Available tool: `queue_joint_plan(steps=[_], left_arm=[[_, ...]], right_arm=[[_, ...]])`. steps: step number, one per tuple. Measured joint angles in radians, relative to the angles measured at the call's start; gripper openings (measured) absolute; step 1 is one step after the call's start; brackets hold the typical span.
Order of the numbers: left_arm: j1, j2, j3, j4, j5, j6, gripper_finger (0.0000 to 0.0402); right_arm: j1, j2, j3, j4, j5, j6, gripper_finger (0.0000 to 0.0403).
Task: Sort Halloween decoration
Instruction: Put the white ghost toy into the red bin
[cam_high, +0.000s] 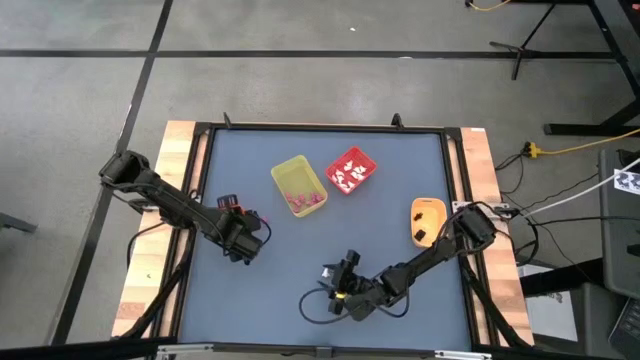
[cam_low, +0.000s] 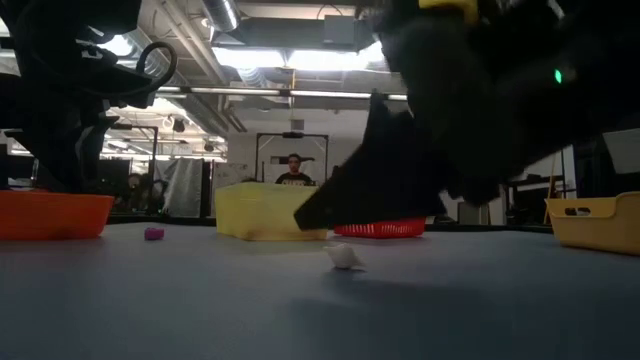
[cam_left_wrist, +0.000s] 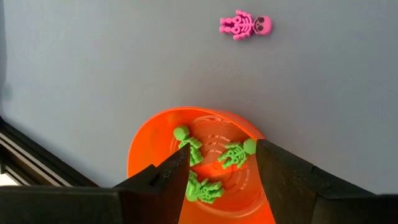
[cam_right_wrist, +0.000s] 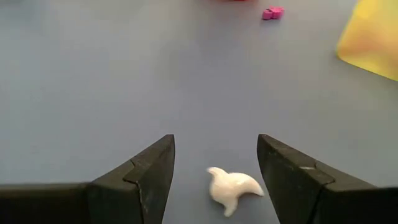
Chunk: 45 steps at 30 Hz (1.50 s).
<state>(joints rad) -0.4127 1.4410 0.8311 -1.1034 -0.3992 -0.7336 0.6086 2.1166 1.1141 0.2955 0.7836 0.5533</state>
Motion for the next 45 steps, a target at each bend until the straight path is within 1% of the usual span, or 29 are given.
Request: queue_joint_plan(steps=[2, 14, 19, 22, 29, 33, 36, 45], left_arm=[[0.0, 0.0, 0.0, 0.0, 0.0, 0.0, 0.0173], [0.0, 0.0, 0.0, 0.003, 0.0, 0.0, 0.0173], [0.0, 0.0, 0.0, 0.006, 0.0, 0.0, 0.0173], [0.0, 0.0, 0.0, 0.006, 0.0, 0.0, 0.0173], [0.0, 0.0, 0.0, 0.009, 0.0, 0.0, 0.0173], [0.0, 0.0, 0.0, 0.009, 0.0, 0.0, 0.0173], [0.0, 0.0, 0.0, 0.009, 0.0, 0.0, 0.0173], [0.0, 0.0, 0.0, 0.011, 0.0, 0.0, 0.0173]], right_arm=[[0.0, 0.014, 0.0, -0.001, 0.027, 0.0, 0.0227], [0.001, 0.073, 0.001, 0.011, 0.046, 0.002, 0.0227], [0.002, 0.074, 0.002, -0.002, 0.046, 0.003, 0.0225], [0.001, 0.074, 0.002, -0.005, 0.039, 0.003, 0.021], [0.001, 0.075, 0.003, -0.01, 0.031, -0.003, 0.0133], [0.0, 0.075, 0.001, -0.015, 0.05, -0.01, 0.0099], [-0.001, 0.076, 0.001, -0.009, 0.053, -0.012, 0.009], [-0.002, 0.078, -0.001, -0.006, 0.043, -0.008, 0.0086]])
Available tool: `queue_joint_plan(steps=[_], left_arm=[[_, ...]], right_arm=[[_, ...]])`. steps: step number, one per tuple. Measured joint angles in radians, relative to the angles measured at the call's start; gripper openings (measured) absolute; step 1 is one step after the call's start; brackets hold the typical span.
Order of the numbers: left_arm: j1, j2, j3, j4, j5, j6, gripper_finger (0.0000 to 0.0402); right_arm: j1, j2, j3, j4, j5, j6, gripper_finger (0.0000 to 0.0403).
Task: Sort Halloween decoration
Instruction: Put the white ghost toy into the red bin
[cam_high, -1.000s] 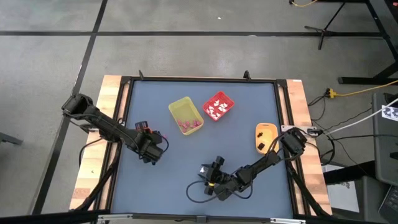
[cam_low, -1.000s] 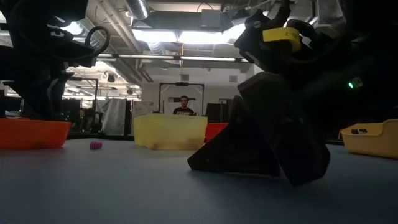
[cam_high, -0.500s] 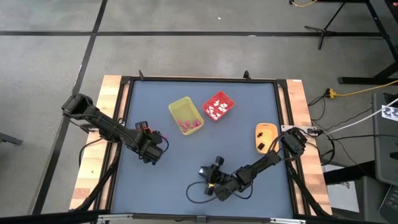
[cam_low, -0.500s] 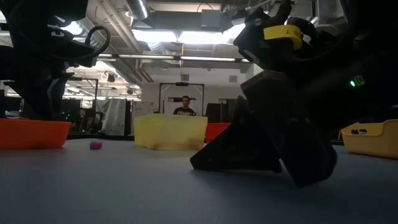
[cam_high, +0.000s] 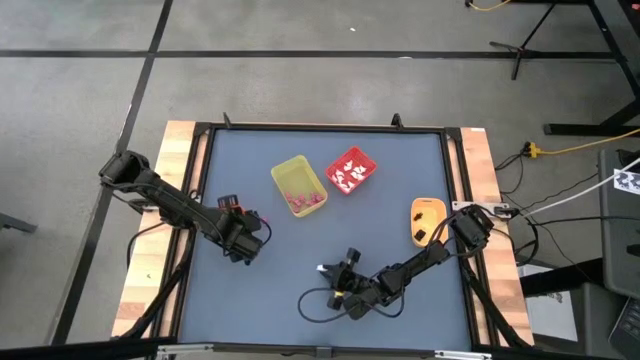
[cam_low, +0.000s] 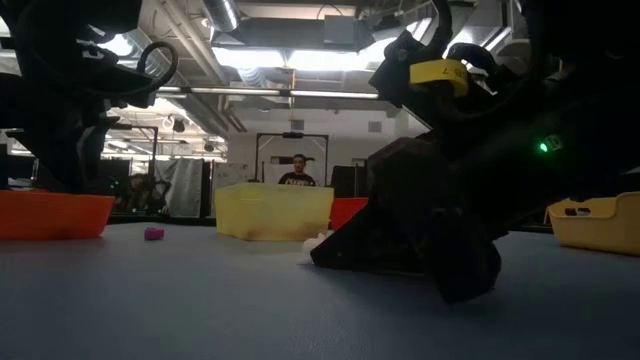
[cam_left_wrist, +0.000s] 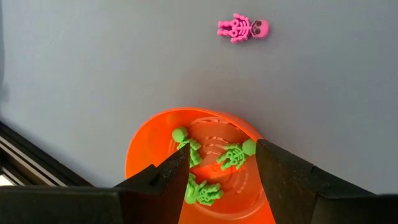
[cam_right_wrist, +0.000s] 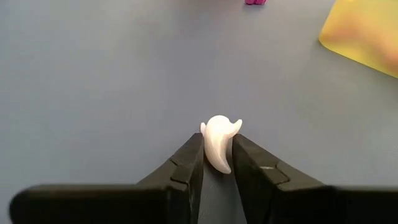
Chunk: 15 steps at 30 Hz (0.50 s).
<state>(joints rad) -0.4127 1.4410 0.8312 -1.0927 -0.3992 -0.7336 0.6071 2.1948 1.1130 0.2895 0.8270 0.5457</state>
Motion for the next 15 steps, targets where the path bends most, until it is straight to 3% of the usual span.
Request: queue_joint_plan(steps=[15], left_arm=[[0.0, 0.0, 0.0, 0.006, 0.0, 0.0, 0.0173]], right_arm=[[0.0, 0.0, 0.0, 0.006, -0.006, 0.0, 0.0086]])
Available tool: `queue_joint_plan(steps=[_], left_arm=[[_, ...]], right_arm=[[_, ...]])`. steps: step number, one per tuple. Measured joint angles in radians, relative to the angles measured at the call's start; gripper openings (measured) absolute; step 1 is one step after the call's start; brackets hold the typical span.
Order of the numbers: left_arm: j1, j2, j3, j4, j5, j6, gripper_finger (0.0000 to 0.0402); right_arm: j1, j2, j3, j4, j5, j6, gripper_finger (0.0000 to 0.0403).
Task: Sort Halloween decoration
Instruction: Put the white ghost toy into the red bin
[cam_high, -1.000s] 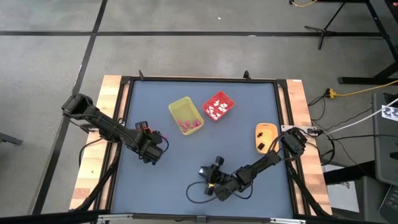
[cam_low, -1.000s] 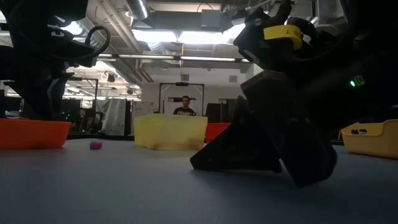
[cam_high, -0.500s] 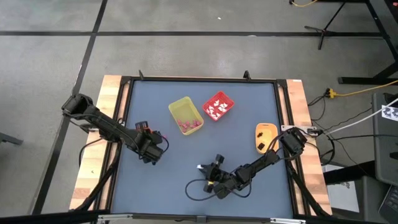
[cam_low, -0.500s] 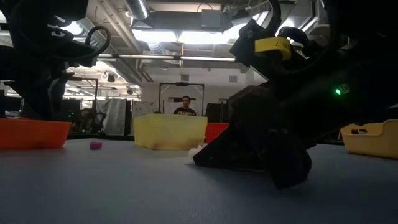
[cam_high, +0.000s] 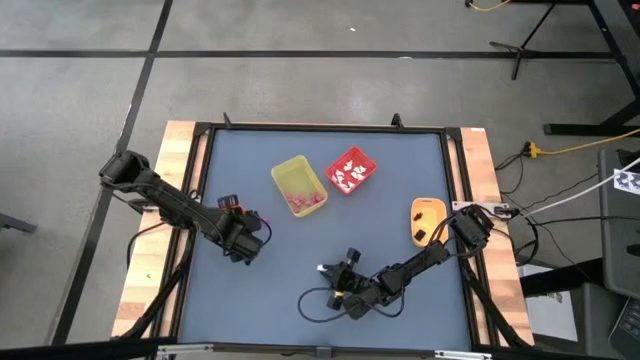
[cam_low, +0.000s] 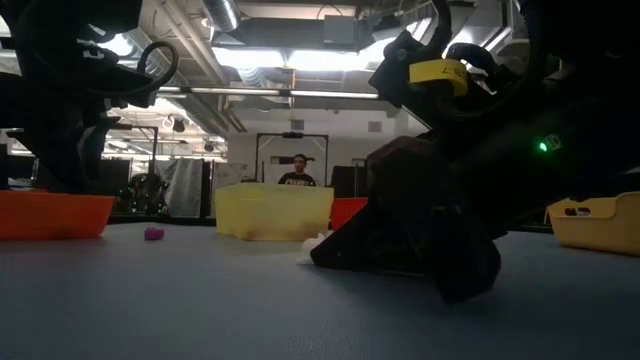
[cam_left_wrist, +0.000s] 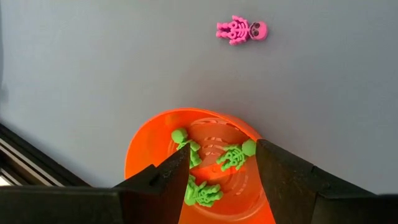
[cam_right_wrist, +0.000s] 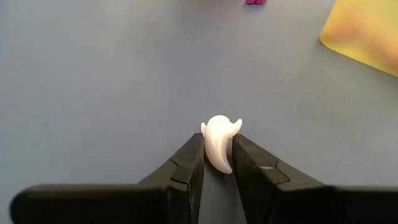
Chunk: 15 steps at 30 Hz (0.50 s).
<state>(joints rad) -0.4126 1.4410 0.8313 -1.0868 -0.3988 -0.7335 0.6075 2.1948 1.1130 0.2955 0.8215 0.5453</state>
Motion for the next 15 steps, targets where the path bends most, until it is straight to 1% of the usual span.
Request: queue_joint_plan(steps=[10, 15], left_arm=[[0.0, 0.0, 0.0, 0.0, 0.0, 0.0, 0.0173], [0.0, 0.0, 0.0, 0.0, 0.0, 0.0, 0.0173]], right_arm=[[0.001, 0.0, 0.0, 0.001, 0.005, 0.0, 0.0086], [0.001, 0.0, 0.0, 0.003, 0.024, -0.003, 0.0087]])
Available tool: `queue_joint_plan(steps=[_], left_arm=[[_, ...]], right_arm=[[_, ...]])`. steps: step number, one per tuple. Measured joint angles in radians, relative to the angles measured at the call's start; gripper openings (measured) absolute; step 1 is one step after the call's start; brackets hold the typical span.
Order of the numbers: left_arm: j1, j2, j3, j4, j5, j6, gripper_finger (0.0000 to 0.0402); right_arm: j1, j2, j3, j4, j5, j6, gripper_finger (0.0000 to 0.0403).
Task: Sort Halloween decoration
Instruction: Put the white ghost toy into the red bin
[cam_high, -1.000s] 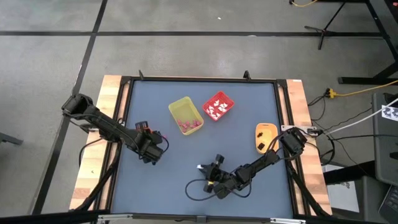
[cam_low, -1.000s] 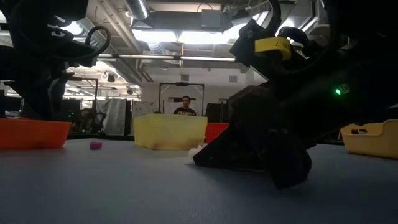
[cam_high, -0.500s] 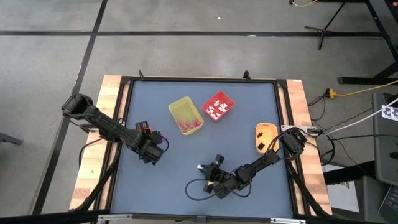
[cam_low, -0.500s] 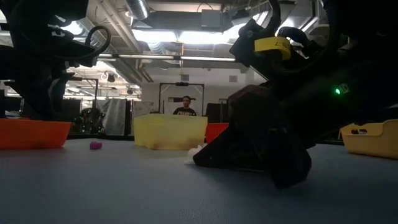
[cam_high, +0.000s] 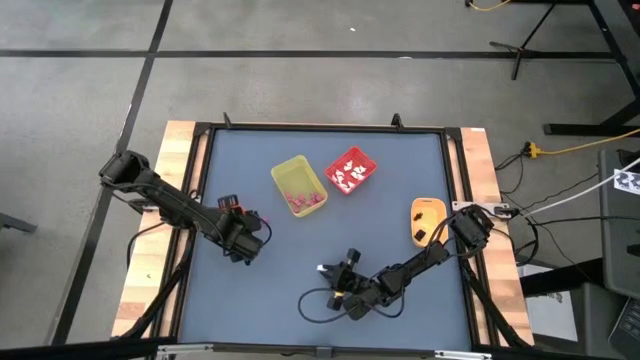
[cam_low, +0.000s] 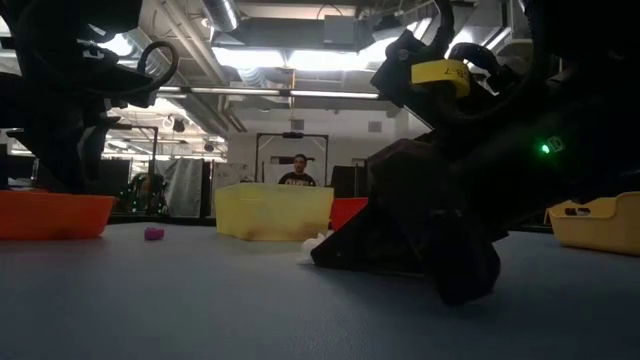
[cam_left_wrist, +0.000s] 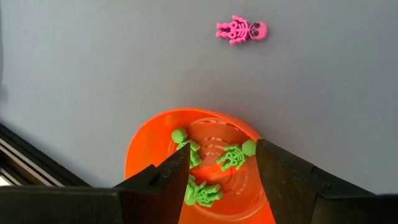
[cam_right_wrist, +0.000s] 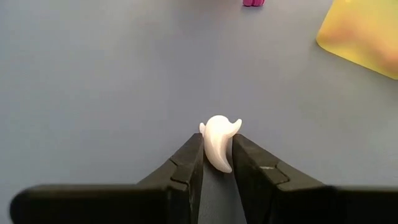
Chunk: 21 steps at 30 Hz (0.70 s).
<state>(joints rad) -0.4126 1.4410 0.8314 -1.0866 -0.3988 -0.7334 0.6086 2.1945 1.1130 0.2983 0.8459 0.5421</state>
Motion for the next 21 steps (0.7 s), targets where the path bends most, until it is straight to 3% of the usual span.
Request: queue_joint_plan(steps=[21], left_arm=[[0.0, 0.0, 0.0, 0.0, 0.0, 0.0, 0.0173]], right_arm=[[-0.016, -0.004, 0.0, 0.041, -0.008, -0.027, 0.008]])
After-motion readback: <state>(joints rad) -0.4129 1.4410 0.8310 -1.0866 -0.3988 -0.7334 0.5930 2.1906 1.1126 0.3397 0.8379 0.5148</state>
